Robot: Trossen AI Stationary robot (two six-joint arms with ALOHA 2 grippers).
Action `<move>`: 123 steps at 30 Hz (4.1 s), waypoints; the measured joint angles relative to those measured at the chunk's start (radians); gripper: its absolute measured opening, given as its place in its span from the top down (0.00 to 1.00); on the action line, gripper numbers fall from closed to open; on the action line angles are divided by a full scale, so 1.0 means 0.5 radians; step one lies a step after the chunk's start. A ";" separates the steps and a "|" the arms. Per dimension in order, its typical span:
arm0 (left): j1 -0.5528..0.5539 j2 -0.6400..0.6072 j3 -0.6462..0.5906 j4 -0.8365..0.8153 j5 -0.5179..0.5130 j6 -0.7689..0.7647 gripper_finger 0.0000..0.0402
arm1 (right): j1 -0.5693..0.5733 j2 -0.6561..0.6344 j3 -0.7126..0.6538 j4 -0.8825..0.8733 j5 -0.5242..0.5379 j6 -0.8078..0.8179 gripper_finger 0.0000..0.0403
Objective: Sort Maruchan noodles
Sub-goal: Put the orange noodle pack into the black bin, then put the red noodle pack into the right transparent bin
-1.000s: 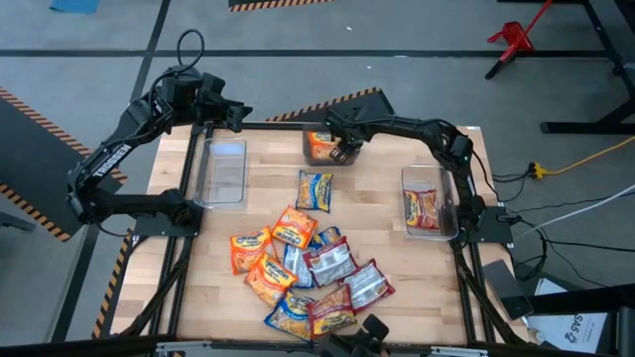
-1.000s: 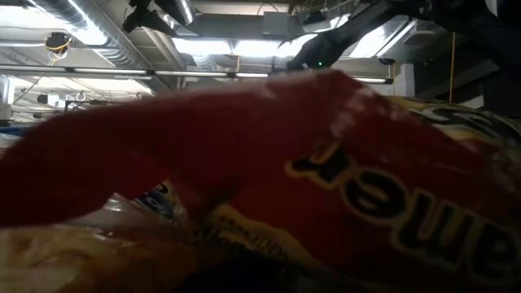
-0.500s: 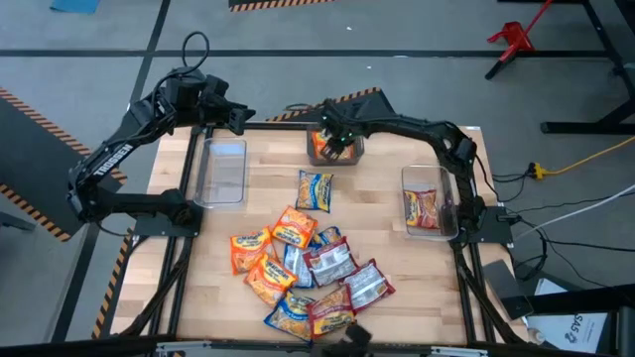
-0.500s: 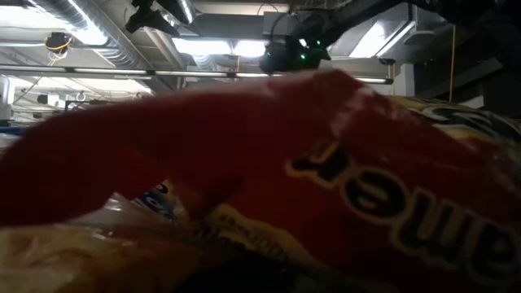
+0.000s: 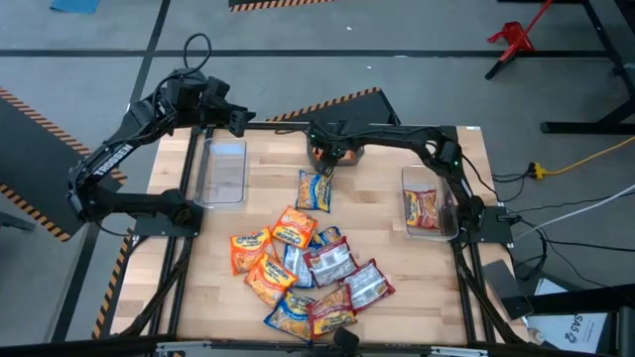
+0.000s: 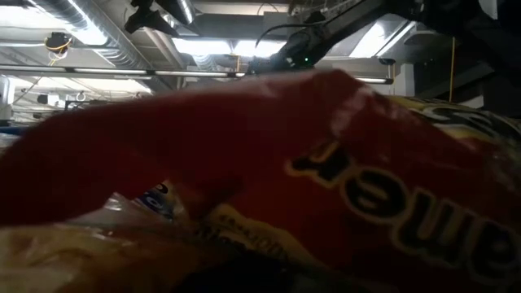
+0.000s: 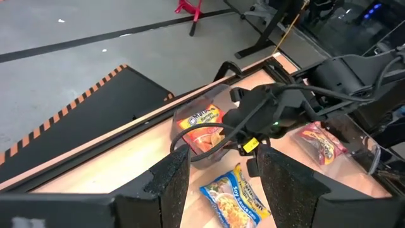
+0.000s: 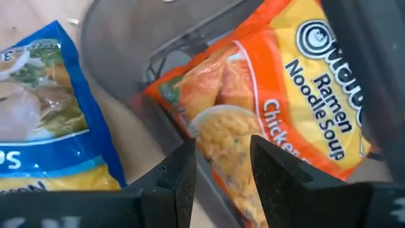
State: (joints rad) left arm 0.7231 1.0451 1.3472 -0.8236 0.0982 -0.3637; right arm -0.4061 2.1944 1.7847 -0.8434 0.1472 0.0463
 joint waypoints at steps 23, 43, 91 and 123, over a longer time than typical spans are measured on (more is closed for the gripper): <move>0.000 0.000 0.000 0.017 0.065 0.009 0.55 | -0.092 -0.003 0.404 -0.437 0.043 0.253 0.67; 0.000 0.000 0.000 0.051 0.068 0.013 0.55 | -0.094 0.002 -0.122 -0.245 -0.059 0.158 0.67; -0.023 -0.155 0.000 0.111 0.653 0.069 0.55 | -0.023 -0.597 0.581 -1.435 -0.618 0.217 0.67; -0.074 -0.178 0.001 0.149 0.570 0.121 0.55 | 1.218 -1.071 -2.028 1.757 -0.518 1.666 0.10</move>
State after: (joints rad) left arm 0.6861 0.9559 1.3476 -0.7492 0.3832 -0.3031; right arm 0.2031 1.6589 0.7708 0.0349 -0.1116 0.8792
